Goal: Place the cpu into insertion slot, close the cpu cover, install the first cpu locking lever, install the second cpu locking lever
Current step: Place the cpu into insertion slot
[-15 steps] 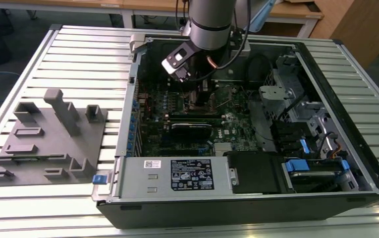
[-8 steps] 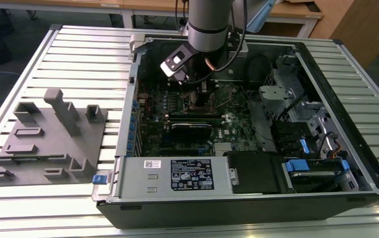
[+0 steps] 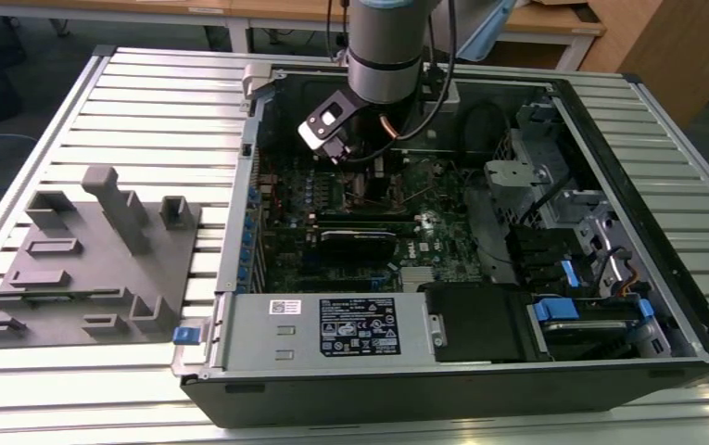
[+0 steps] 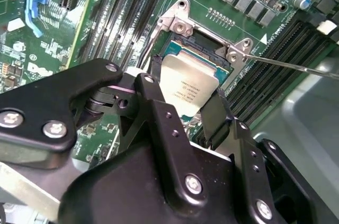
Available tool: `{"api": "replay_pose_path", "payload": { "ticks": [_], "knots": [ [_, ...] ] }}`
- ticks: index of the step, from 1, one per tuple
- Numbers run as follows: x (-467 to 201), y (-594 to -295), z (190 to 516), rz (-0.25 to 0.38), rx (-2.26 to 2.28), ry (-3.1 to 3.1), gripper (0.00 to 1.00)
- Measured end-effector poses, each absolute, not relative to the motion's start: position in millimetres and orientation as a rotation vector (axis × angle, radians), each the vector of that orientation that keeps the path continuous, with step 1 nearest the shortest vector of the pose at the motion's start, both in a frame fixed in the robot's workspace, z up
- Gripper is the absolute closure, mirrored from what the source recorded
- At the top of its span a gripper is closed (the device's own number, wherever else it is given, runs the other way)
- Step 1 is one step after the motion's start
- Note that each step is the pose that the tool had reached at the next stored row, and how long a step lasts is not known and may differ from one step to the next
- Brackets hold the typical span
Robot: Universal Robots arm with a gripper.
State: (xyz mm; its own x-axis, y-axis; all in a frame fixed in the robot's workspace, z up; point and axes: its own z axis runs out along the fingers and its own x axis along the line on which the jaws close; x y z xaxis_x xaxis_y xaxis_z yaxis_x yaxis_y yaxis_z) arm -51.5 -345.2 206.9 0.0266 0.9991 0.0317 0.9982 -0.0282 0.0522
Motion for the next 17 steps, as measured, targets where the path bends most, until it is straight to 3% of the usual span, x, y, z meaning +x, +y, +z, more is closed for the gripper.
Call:
{"api": "replay_pose_path", "payload": {
  "ticks": [17],
  "knots": [
    [-51.7,-342.1,196.5,0.084,2.235,2.175,0.46]
  ]
}}
